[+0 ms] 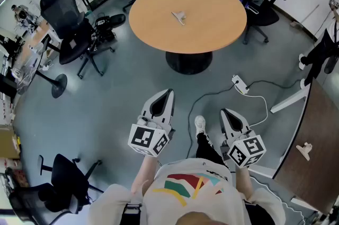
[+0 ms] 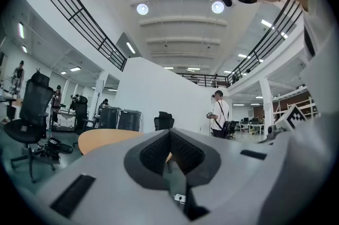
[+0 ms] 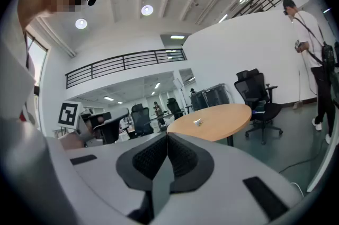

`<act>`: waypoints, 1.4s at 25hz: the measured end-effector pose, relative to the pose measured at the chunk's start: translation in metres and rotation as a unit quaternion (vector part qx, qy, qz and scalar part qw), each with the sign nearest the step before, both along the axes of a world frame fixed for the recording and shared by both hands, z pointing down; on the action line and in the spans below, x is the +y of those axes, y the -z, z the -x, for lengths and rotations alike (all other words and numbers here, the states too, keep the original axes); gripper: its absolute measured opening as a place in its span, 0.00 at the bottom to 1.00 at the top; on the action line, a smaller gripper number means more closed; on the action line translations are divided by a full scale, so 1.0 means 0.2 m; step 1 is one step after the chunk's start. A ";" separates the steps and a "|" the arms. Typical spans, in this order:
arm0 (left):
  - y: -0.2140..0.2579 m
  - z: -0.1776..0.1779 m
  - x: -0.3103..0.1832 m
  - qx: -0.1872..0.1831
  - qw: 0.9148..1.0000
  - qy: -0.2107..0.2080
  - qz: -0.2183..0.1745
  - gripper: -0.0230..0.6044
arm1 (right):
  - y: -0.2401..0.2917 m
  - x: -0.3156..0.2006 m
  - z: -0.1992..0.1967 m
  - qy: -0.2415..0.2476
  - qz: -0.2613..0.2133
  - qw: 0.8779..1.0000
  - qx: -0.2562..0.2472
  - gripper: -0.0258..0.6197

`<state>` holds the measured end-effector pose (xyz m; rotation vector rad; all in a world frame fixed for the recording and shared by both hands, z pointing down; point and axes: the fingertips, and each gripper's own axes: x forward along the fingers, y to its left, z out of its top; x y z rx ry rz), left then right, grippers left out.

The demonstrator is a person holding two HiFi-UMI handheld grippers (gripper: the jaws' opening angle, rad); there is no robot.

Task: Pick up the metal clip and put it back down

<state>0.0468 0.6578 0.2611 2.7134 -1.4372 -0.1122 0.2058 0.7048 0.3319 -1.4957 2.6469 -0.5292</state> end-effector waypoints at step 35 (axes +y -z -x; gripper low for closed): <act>0.25 0.45 -2.69 0.071 0.997 0.026 -0.031 0.11 | 0.37 -2.74 0.47 0.075 -0.021 0.994 -0.073 0.06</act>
